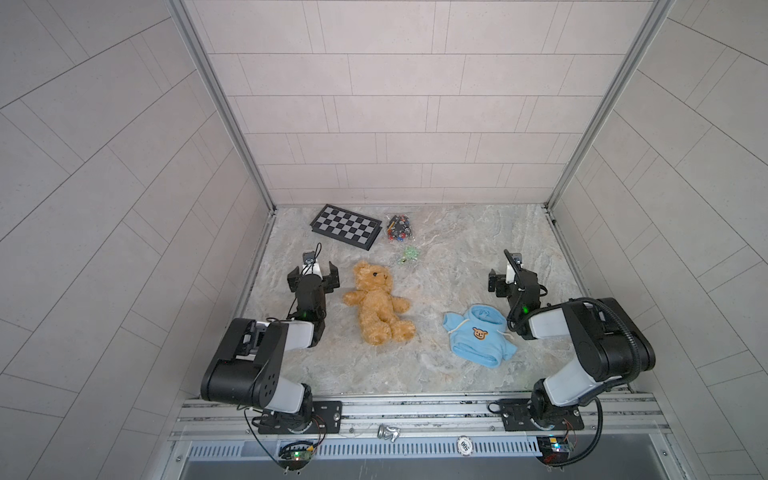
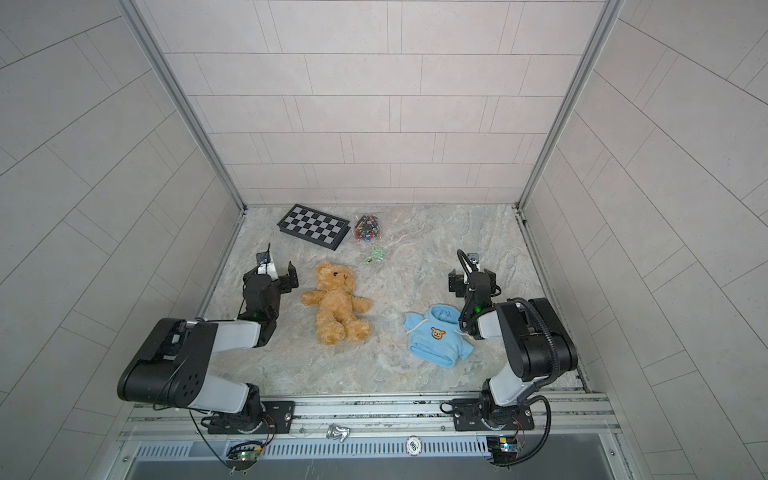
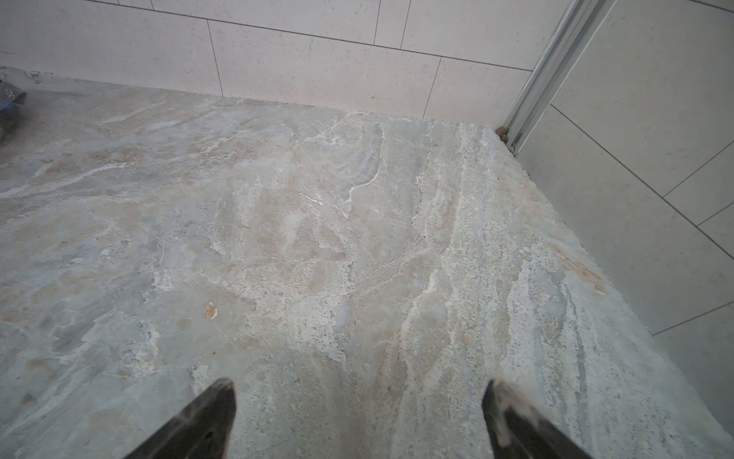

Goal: Dress the teddy bear

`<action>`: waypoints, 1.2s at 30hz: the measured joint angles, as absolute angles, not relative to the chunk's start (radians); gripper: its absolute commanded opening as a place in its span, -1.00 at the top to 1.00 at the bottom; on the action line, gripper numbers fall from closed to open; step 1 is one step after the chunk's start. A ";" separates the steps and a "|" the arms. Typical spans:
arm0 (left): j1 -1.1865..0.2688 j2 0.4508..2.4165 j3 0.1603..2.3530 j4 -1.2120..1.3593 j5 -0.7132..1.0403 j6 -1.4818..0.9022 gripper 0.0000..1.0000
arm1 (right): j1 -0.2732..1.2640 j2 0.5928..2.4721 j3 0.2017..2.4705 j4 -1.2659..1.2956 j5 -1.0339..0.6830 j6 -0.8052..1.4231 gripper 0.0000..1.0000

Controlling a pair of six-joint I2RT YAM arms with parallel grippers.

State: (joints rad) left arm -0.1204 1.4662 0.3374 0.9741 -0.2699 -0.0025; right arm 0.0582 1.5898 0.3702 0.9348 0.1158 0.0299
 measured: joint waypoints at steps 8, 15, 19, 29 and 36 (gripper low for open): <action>-0.120 1.466 0.337 0.974 -0.270 -0.002 -1.00 | 0.058 1.590 0.370 0.934 0.116 0.030 -0.99; -0.120 1.466 0.337 0.974 -0.270 -0.002 -1.00 | 0.058 1.590 0.370 0.934 0.115 0.030 -0.99; -0.120 1.466 0.337 0.974 -0.270 -0.002 -1.00 | 0.058 1.590 0.370 0.934 0.115 0.030 -0.99; -0.120 1.344 0.365 0.815 -0.276 -0.010 -1.00 | 0.058 1.499 0.372 0.855 0.129 0.030 -0.99; -0.141 1.126 0.476 0.485 -0.262 -0.137 -1.00 | 0.082 1.273 0.402 0.665 0.175 0.056 -0.99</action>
State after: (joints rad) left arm -0.1413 1.1259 0.4755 0.4847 -0.2615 -0.1368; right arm 0.0822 1.2728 0.4023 0.6651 0.1753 0.0563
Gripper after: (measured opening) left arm 0.997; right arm 0.996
